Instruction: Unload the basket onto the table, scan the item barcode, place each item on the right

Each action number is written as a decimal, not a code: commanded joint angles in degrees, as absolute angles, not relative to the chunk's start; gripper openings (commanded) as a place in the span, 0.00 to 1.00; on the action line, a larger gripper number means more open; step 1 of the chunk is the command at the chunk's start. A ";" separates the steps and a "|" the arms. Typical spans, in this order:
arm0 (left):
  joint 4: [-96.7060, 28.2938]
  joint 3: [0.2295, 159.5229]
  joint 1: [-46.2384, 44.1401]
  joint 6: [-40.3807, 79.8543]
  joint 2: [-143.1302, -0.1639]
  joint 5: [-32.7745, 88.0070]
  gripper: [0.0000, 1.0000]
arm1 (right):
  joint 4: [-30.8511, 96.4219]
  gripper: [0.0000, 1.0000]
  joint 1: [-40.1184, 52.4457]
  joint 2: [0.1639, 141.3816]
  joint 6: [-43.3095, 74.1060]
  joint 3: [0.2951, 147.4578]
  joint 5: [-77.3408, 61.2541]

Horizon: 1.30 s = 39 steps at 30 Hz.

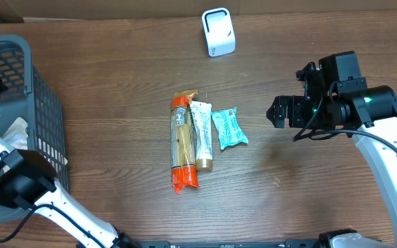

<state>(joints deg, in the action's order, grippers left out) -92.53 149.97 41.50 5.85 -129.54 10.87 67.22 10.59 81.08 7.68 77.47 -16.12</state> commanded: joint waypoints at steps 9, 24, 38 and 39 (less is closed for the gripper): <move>-94.89 140.92 45.87 10.79 -130.02 5.13 0.73 | 67.13 1.00 10.87 81.03 7.42 78.72 -16.36; -96.40 138.15 53.56 8.67 -129.05 9.85 0.70 | 66.11 1.00 10.87 81.03 7.27 78.72 -16.38; -96.79 136.84 47.40 7.51 -106.26 8.95 0.68 | 66.32 1.00 10.87 81.03 7.22 78.72 -16.36; -96.79 136.03 47.72 7.55 -105.21 9.02 0.68 | 66.32 1.00 10.87 81.03 7.20 78.72 -16.36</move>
<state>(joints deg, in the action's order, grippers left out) -96.51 137.49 47.81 8.56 -111.39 9.39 66.54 10.59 81.08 7.66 77.47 -16.12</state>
